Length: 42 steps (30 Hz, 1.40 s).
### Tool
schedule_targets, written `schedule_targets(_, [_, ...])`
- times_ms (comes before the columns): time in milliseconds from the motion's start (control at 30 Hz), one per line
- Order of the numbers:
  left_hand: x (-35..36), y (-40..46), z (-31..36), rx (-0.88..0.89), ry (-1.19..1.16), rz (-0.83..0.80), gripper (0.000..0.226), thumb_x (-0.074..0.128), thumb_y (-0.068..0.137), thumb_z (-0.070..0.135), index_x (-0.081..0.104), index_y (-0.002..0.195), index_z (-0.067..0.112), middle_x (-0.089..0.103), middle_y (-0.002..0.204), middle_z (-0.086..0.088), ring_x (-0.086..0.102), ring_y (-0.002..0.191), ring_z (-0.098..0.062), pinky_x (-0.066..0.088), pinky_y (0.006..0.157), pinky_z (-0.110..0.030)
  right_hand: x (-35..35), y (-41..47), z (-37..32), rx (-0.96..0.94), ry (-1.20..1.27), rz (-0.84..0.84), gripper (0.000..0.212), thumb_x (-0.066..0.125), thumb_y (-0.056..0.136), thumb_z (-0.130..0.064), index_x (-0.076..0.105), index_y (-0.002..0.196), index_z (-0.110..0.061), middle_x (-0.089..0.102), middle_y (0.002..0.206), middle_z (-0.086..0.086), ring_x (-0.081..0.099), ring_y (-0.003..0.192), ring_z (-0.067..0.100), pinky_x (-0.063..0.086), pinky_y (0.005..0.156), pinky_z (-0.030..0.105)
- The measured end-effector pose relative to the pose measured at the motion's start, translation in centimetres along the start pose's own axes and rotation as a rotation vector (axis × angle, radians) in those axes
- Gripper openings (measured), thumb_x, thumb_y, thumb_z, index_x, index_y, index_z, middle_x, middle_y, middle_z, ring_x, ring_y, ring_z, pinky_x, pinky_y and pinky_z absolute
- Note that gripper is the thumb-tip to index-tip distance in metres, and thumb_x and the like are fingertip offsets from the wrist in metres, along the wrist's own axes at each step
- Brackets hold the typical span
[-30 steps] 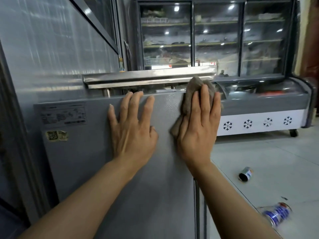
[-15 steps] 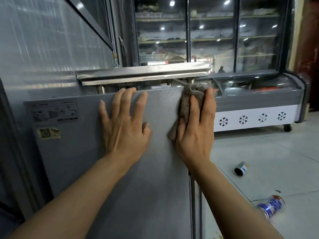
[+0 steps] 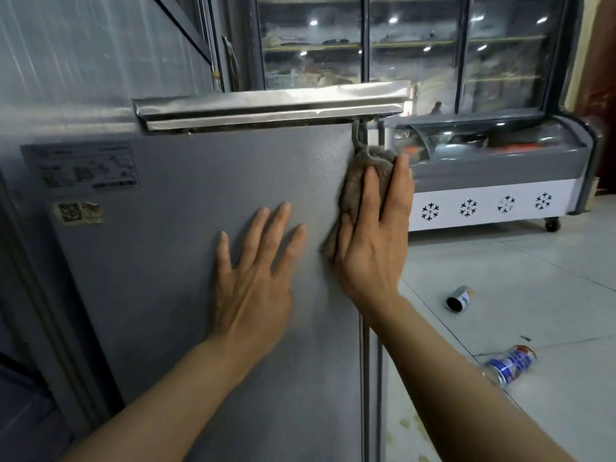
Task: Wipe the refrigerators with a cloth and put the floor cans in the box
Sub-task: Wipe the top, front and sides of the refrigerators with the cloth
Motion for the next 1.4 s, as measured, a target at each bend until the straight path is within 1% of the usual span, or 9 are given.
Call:
schedule_targets(167, [1.5,-1.9,-0.6,-0.006,0.009,-0.024,0.086,0.070,0.066,0.012,0.032,0.142,0.021,0.018,0.156,-0.006,0.015,0.143,-0.025,0.019,0.103,-0.066,-0.4,-10.2,1.8,0.049,-0.039,-0.064,0.055,0.047,0.090,-0.016,0.029,0.140,-0.006,0.010,0.150,0.025,0.015,0.141,0.040,0.028,0.109,0.054])
schedule_targets(300, [2.3,-4.8,-0.4,0.019,0.042,-0.087,0.093,0.075,0.061,0.007,0.032,0.142,0.021,0.017,0.155,-0.006,0.017,0.142,-0.026,0.023,0.102,-0.066,-0.9,-15.2,2.7,0.056,-0.075,-0.130,0.057,0.049,0.087,-0.017,0.026,0.139,-0.007,0.010,0.148,0.026,0.014,0.141,0.041,0.028,0.109,0.055])
schedule_targets(500, [1.9,-6.8,-1.4,-0.032,0.050,-0.106,0.088,0.073,0.063,0.007,0.034,0.141,0.017,0.024,0.155,-0.008,0.019,0.141,-0.024,0.021,0.104,-0.065,-0.8,-11.2,0.8,-0.113,-0.097,-0.126,0.058,0.056,0.080,0.002,0.039,0.135,0.005,0.023,0.145,0.031,0.016,0.138,0.046,0.015,0.115,0.053])
schedule_targets(667, [2.6,-7.5,-2.4,-0.081,0.034,-0.061,0.084,0.071,0.065,0.007,0.034,0.140,0.019,0.020,0.154,-0.006,0.019,0.141,-0.025,0.017,0.105,-0.064,0.9,-8.6,-0.2,-0.009,-0.024,-0.031,0.051,0.051,0.088,-0.003,0.041,0.138,0.002,0.020,0.149,0.027,0.012,0.141,0.044,0.011,0.116,0.052])
schedule_targets(833, [3.7,-9.1,-3.1,-0.077,0.041,-0.055,0.091,0.075,0.065,0.009,0.029,0.142,0.020,0.017,0.155,-0.005,0.019,0.141,-0.025,0.013,0.105,-0.062,0.9,-18.7,-0.7,-0.322,-0.041,-0.341,0.045,0.037,0.094,-0.027,0.037,0.137,-0.014,0.013,0.155,0.009,0.011,0.144,0.034,0.022,0.113,0.050])
schedule_targets(967, [3.3,-10.4,-4.3,-0.086,0.063,-0.094,0.095,0.077,0.060,0.005,0.029,0.142,0.020,0.017,0.154,-0.005,0.021,0.139,-0.027,0.015,0.105,-0.063,0.7,-18.2,-1.0,-0.449,-0.092,-0.442,0.057,0.041,0.089,-0.026,0.027,0.144,-0.020,0.006,0.158,0.002,0.006,0.146,0.028,0.012,0.117,0.045])
schedule_targets(1133, [1.7,-11.5,-7.1,-0.224,0.045,-0.070,0.091,0.078,0.060,0.006,0.034,0.139,0.016,0.025,0.152,-0.012,0.023,0.136,-0.030,0.019,0.102,-0.068,2.8,-9.3,-5.2,-0.381,0.030,-0.299,0.058,0.048,0.088,-0.018,0.034,0.144,-0.016,0.017,0.154,0.009,0.007,0.145,0.029,0.010,0.117,0.046])
schedule_targets(1233, [1.3,-12.5,-8.9,-0.295,0.024,-0.080,0.093,0.082,0.059,0.013,0.034,0.139,0.015,0.027,0.151,-0.015,0.023,0.133,-0.032,0.020,0.102,-0.069,3.9,-10.1,-6.9,-0.311,0.011,-0.242,0.054,0.046,0.090,-0.019,0.035,0.143,-0.014,0.020,0.153,0.011,0.007,0.145,0.030,0.011,0.117,0.048])
schedule_targets(1400, [1.2,-14.4,-9.6,-0.296,-0.011,-0.145,0.093,0.082,0.060,0.008,0.032,0.138,0.018,0.030,0.151,-0.016,0.023,0.133,-0.030,0.026,0.099,-0.069,3.6,-18.5,-7.1,-0.743,-0.032,-0.587,0.047,0.026,0.096,-0.024,0.038,0.141,-0.017,0.029,0.150,0.003,0.016,0.142,0.027,0.010,0.118,0.040])
Point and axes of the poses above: each hand's wrist, its own y-axis towards the middle knuckle, its own x-axis out of the palm, z = x × y, the point moved 3 cm from there along y, towards the middle knuckle
